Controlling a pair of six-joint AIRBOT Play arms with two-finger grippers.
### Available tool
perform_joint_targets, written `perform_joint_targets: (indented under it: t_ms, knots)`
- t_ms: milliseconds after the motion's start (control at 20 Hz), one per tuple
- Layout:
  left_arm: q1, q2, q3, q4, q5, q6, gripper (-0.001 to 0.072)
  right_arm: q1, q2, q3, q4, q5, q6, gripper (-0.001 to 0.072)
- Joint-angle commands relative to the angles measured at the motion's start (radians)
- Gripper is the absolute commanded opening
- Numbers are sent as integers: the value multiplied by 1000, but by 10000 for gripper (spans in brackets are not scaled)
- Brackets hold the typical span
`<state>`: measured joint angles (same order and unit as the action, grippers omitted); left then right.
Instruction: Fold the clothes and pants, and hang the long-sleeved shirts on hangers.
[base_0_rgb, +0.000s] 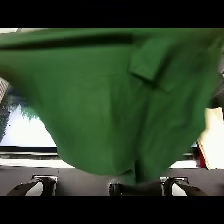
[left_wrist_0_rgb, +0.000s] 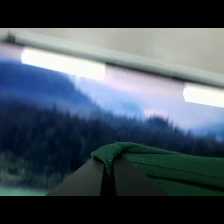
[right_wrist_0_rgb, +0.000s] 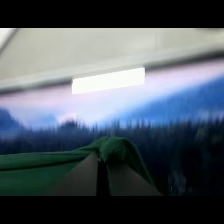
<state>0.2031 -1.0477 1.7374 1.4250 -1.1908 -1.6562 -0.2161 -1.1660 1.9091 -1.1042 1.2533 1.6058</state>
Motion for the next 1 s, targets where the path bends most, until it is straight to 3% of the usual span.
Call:
perform_joint_targets:
  t_ms: [0,150,300,450,650,950]
  knots:
    - [-2,-232,-93,16,81,18,13,82,-239,-103,-47,-24,-27,23]
    - [-26,-457,-93,16,204,18,13,161,-470,-104,-172,-187,22,23]
    - [-64,-628,-93,16,346,14,13,191,-640,-104,-179,-354,82,23]
    - [-87,-717,-93,16,399,13,13,190,-722,-104,-179,-418,92,24]
    - [-87,-741,-93,16,352,-13,13,189,-733,-104,-252,-380,81,24]
    - [-85,-744,-94,16,113,-12,13,188,-733,-104,-314,-159,81,24]
